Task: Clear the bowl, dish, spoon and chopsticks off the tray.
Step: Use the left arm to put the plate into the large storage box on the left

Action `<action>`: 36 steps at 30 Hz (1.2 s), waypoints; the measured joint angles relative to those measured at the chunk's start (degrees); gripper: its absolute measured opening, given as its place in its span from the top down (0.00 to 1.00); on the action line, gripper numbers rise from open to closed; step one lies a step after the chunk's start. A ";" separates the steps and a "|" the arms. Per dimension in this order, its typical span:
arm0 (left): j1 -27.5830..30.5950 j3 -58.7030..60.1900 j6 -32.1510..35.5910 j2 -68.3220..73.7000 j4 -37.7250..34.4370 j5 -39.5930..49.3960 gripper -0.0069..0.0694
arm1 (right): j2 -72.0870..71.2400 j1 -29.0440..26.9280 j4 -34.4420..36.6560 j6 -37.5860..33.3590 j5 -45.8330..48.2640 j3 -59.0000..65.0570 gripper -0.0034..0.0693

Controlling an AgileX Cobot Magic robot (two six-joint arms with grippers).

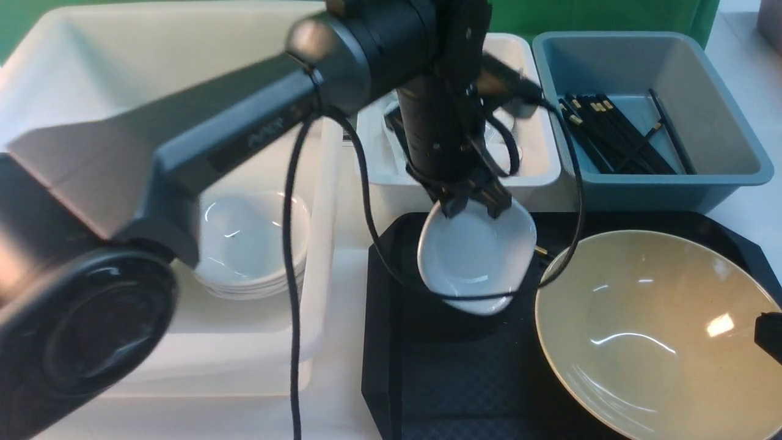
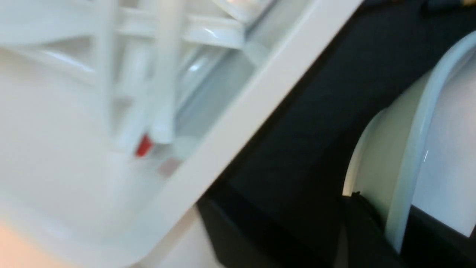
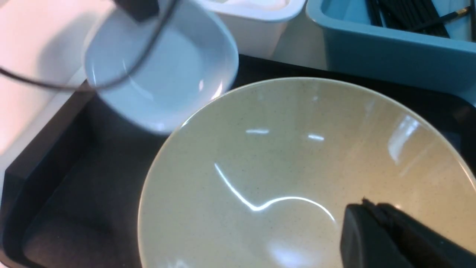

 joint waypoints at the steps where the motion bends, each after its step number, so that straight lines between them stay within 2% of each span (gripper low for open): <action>1: 0.00 0.03 -0.27 -0.96 0.65 0.00 0.91 | 0.00 0.00 0.00 0.00 0.00 0.00 0.87; 11: 0.76 -0.02 -2.75 -16.06 7.58 0.81 0.91 | 0.00 0.00 0.00 0.00 0.00 0.00 0.86; 15: 6.87 1.80 -8.15 -24.34 9.73 0.88 0.91 | 0.00 0.00 0.00 0.00 -0.03 0.00 0.86; 18: 13.20 8.29 -11.74 -28.33 10.28 0.88 0.91 | 0.00 0.00 0.00 0.00 -0.22 0.00 0.85; 19: 13.62 8.84 -12.02 -28.50 10.39 0.88 0.91 | 0.00 0.00 0.00 0.00 -0.22 0.00 0.85; 22: 20.37 19.20 -13.35 -29.00 10.41 1.02 0.91 | 0.00 0.00 0.00 0.00 -0.41 0.00 0.85; 25: 22.49 23.55 -13.37 -27.66 9.46 -0.10 0.91 | 0.00 0.00 0.00 0.00 -0.41 0.00 0.85; 32: 23.35 26.31 -15.67 -21.14 8.91 -4.50 0.89 | 0.00 0.00 0.00 0.05 -0.45 0.00 0.85; 36: 23.37 26.35 -15.10 -18.00 7.99 -5.71 0.80 | 0.00 0.00 0.00 0.05 -0.45 0.00 0.85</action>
